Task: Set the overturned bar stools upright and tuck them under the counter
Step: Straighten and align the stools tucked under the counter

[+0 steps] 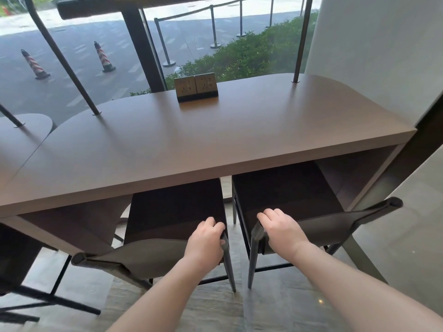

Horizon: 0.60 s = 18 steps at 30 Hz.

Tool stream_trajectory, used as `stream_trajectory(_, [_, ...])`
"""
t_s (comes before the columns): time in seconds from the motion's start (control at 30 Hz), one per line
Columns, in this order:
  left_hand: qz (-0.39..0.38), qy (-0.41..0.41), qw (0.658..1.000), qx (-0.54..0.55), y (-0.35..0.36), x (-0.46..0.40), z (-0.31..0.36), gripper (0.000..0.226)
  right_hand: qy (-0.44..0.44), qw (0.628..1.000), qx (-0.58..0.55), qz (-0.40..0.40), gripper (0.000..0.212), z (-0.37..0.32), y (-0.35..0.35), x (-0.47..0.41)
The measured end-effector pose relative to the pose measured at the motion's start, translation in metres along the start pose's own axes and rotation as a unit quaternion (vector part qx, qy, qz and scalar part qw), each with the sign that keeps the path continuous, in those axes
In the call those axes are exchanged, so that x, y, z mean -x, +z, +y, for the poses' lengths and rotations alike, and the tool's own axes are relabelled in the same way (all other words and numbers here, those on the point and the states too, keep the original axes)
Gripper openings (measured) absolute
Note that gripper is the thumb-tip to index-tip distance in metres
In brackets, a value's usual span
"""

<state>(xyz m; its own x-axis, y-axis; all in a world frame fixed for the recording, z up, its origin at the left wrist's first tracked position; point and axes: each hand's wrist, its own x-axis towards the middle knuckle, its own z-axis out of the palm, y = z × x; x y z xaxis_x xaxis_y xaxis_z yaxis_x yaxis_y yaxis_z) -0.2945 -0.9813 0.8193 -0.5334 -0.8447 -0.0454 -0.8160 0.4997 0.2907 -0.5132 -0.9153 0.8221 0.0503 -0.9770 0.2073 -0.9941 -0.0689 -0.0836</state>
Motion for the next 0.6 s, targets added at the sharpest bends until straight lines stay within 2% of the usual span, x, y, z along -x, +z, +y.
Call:
stream_trajectory(0.23, [0.002, -0.001, 1.000, 0.005, 0.000, 0.001, 0.001, 0.025, -0.003, 1.000, 0.015, -0.013, 0.055, -0.001, -0.001, 0.000])
stream_trajectory(0.3, [0.000, -0.011, 1.000, 0.023, -0.003, 0.000, 0.002, 0.028, -0.006, 0.999, 0.013, -0.047, 0.054, -0.001, -0.002, -0.001])
stream_trajectory(0.43, [-0.019, -0.022, 0.998, 0.050, -0.014, -0.001, 0.000, 0.041, 0.002, 0.996, 0.022, -0.086, 0.032, -0.002, -0.002, -0.003])
stream_trajectory(0.5, [-0.009, -0.029, 0.991, 0.128, -0.021, 0.004, 0.002, 0.042, 0.030, 0.997, -0.023, -0.068, 0.033, -0.007, -0.006, -0.003])
stream_trajectory(0.6, [0.041, -0.075, 0.956, 0.280, -0.034, 0.011, 0.009, 0.025, 0.086, 0.975, -0.201, -0.030, 0.035, -0.012, -0.019, -0.003])
